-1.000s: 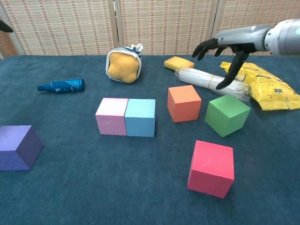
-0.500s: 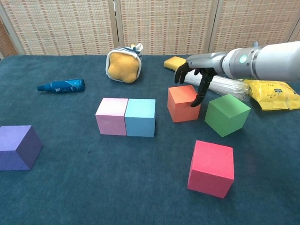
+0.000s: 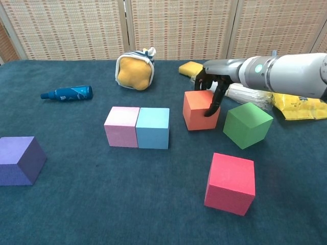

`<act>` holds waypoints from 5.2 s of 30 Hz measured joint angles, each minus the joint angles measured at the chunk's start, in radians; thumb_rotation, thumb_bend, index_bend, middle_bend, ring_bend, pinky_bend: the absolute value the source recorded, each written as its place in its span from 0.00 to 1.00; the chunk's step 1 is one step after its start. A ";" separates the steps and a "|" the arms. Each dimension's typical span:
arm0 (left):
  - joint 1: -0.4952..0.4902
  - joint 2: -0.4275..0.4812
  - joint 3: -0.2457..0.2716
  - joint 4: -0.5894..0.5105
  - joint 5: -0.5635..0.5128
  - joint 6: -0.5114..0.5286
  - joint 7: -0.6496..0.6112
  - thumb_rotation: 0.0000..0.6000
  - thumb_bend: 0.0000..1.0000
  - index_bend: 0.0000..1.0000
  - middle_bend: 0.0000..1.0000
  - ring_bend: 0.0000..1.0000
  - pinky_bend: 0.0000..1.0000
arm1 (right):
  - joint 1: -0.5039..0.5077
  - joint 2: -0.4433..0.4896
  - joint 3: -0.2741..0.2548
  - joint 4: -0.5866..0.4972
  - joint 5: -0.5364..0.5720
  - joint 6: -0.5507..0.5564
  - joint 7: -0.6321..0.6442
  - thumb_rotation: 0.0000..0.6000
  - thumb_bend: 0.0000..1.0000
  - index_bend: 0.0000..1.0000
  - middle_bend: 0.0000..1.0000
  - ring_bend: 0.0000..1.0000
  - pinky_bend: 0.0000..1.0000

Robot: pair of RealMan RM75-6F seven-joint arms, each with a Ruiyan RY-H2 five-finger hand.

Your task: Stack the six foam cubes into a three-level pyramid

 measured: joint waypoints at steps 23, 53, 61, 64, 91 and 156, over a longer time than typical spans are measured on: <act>0.020 -0.006 -0.019 -0.003 0.032 -0.023 -0.007 1.00 0.31 0.17 0.11 0.04 0.17 | 0.027 -0.022 0.033 -0.282 0.265 0.293 -0.231 1.00 0.20 0.62 0.50 0.33 0.25; 0.041 -0.021 -0.021 0.053 0.070 -0.029 -0.095 1.00 0.31 0.16 0.10 0.03 0.18 | 0.019 -0.177 0.104 -0.221 0.270 0.391 -0.326 1.00 0.20 0.57 0.50 0.33 0.15; 0.043 -0.022 -0.023 0.060 0.074 -0.030 -0.105 1.00 0.31 0.16 0.10 0.03 0.18 | 0.012 -0.189 0.124 -0.209 0.272 0.391 -0.345 1.00 0.20 0.57 0.50 0.33 0.14; 0.043 -0.023 -0.023 0.061 0.076 -0.031 -0.106 1.00 0.31 0.15 0.09 0.03 0.18 | 0.010 -0.189 0.128 -0.209 0.274 0.390 -0.354 1.00 0.20 0.57 0.50 0.33 0.14; 0.042 -0.019 -0.025 0.056 0.079 -0.044 -0.108 1.00 0.31 0.14 0.08 0.02 0.18 | 0.000 -0.197 0.160 -0.200 0.289 0.376 -0.392 1.00 0.20 0.56 0.50 0.33 0.12; 0.043 -0.033 -0.027 0.085 0.084 -0.046 -0.148 1.00 0.31 0.13 0.08 0.02 0.18 | -0.008 -0.245 0.179 -0.171 0.265 0.390 -0.428 1.00 0.20 0.34 0.45 0.22 0.05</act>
